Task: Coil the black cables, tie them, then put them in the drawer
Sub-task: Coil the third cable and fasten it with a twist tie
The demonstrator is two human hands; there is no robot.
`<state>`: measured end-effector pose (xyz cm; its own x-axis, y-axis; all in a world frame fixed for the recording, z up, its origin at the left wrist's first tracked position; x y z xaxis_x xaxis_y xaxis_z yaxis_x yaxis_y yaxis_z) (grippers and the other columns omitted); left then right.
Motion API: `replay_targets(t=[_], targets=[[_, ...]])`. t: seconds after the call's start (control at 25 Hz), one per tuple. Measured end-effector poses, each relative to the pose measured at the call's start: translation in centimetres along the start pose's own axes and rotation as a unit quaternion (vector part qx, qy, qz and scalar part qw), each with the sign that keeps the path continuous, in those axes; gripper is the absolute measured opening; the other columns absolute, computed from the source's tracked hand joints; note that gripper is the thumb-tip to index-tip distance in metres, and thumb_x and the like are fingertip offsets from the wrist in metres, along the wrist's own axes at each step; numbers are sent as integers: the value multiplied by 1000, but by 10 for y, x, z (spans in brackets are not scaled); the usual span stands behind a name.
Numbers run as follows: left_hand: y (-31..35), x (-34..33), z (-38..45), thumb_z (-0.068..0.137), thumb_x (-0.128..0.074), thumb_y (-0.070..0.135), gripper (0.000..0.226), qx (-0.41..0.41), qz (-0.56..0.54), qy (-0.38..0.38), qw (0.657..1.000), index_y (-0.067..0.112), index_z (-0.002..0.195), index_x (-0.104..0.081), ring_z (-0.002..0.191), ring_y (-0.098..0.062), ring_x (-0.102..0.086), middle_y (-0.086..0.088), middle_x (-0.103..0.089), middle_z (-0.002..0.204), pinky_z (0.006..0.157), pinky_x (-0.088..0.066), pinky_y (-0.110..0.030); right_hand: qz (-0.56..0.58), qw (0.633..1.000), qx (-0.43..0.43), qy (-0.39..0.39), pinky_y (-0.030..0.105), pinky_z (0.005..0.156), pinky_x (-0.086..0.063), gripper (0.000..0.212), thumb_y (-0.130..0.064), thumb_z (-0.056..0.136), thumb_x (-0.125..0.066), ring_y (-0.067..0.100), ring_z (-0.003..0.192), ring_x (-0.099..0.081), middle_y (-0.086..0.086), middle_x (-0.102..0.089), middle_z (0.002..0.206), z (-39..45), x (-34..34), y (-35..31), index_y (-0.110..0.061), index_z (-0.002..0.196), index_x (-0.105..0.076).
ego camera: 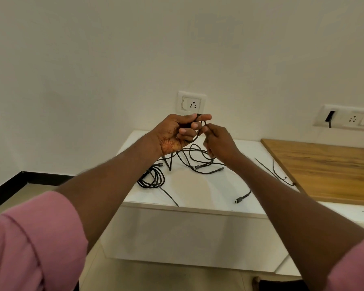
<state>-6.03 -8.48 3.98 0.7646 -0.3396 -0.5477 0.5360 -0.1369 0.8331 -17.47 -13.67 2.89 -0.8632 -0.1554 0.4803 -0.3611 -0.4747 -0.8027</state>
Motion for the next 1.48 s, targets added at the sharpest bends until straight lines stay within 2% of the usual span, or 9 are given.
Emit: replay_targets(t=[0.16,0.32,0.48,0.56,0.68,0.8,0.88,1.2,1.48], targets=[[11,8,5,109,-41,19,44,-71,-7,42,997,-3,147,-47,40,-4,-39,-2,-65,85,40,-29,-14,-88,992,-17,-85,30,58,-54,29,-17,107,-39,23,59,-67,4,-61,72,-10,-20,2,-9,101,-67],[24,17,2,110,-44,20,42,-139,13,122,983,-3,145,-51,51,-7,-57,-2,-71,79,44,-41,-15,-190,964,26,-183,21,65,-51,26,-18,108,-43,16,69,-64,-11,-62,85,-25,-42,-4,-8,105,-66],[33,23,-2,111,-44,22,34,-170,119,175,962,4,137,-56,95,-32,-77,-16,-78,97,79,-64,-34,-269,937,110,-195,34,76,-49,20,-27,106,-55,18,78,-61,-6,-67,85,-25,-54,-22,-11,102,-67],[35,21,-3,112,-40,25,35,-160,272,197,928,11,140,-55,93,-29,-78,-16,-79,100,84,-62,-36,-264,935,154,-177,36,72,-49,21,-27,103,-59,19,72,-60,-6,-66,78,-25,-54,-34,-11,92,-67],[38,22,-5,111,-43,26,35,-154,399,227,875,15,138,-61,72,-19,-71,-7,-78,89,71,-58,-32,-203,953,197,-107,36,69,-50,14,-21,98,-64,23,69,-63,-2,-74,110,-23,-40,-51,-17,84,-65],[38,31,-8,109,-45,22,30,-127,453,222,854,10,123,-69,60,-22,-65,-10,-72,78,57,-53,-31,-154,972,177,-31,30,60,-39,19,-22,95,-69,10,52,-49,-5,-63,62,-15,-21,-54,-14,78,-70],[29,36,-9,109,-43,19,31,-90,482,197,849,9,102,-72,52,-21,-57,-13,-68,68,49,-43,-28,-127,980,152,28,25,55,-36,18,-27,94,-71,9,47,-44,-5,-55,52,-9,-4,-52,-15,80,-74],[2,19,-6,111,-35,26,42,55,286,70,954,-1,118,-67,46,-5,-20,3,-30,65,41,-14,-20,-91,981,55,160,29,56,-36,26,-38,99,-64,7,57,-51,-11,-62,62,-4,36,-26,-21,82,-74],[7,4,-4,110,-40,22,45,14,75,4,997,-7,144,-47,40,-2,-32,4,-38,69,35,-27,-12,-161,986,20,46,32,57,-35,40,-41,107,-48,15,54,-49,-5,-54,57,-2,18,-3,-20,80,-69]])
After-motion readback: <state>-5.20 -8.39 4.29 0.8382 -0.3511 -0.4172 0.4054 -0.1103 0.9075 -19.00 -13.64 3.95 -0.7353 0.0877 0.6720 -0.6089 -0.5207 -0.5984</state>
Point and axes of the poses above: each hand's wrist, its own z-axis towards the middle knuckle, its own x-axis out of the back of the hand, y = z × x, the point moved 8 cm from there along z, towards the middle knuckle
